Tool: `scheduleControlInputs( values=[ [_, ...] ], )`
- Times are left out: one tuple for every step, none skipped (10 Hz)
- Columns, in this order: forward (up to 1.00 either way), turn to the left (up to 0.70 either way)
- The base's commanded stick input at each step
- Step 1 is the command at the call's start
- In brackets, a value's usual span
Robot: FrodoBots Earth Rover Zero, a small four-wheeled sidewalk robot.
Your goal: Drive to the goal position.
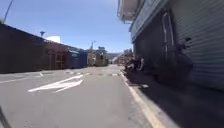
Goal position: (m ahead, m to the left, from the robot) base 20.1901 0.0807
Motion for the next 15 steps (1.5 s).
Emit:
scheduleControlInputs(
  values=[
    [0.45,0.0],
    [0.45,0.0],
    [0.45,0.0],
    [0.45,0.0],
    [0.45,0.0],
    [0.45,0.0],
    [0.45,0.0],
    [0.45,0.0],
    [0.45,0.0],
    [0.45,0.0],
    [0.45,0.0],
    [0.45,0.0],
    [0.45,0.0],
    [0.45,0.0],
    [0.45,0.0]
  ],
)
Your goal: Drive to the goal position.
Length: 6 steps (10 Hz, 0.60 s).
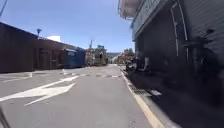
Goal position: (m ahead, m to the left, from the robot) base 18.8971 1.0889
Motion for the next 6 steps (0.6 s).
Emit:
scheduleControlInputs(
  values=[
    [0.45,0.0],
    [0.45,0.0],
    [0.45,0.0],
    [0.45,0.0],
    [0.45,0.0],
    [0.45,0.0]
  ],
)
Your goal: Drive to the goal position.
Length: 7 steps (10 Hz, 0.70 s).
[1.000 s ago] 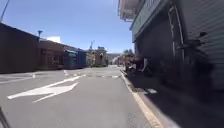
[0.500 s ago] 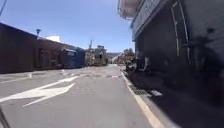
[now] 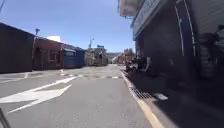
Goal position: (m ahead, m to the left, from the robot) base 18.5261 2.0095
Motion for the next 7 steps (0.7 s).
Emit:
scheduleControlInputs(
  values=[
    [0.45,0.0],
    [0.45,0.0],
    [0.45,0.0],
    [0.45,0.0],
    [0.45,0.0],
    [0.45,0.0],
    [0.45,0.0]
  ],
)
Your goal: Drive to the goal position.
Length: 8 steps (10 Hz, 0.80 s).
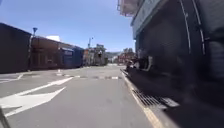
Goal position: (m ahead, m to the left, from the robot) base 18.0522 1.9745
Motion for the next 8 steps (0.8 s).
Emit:
scheduleControlInputs(
  values=[
    [0.45,0.0],
    [0.45,0.0],
    [0.45,0.0],
    [0.45,0.0],
    [0.45,0.0],
    [0.45,0.0],
    [0.45,0.0],
    [0.45,0.0]
  ],
)
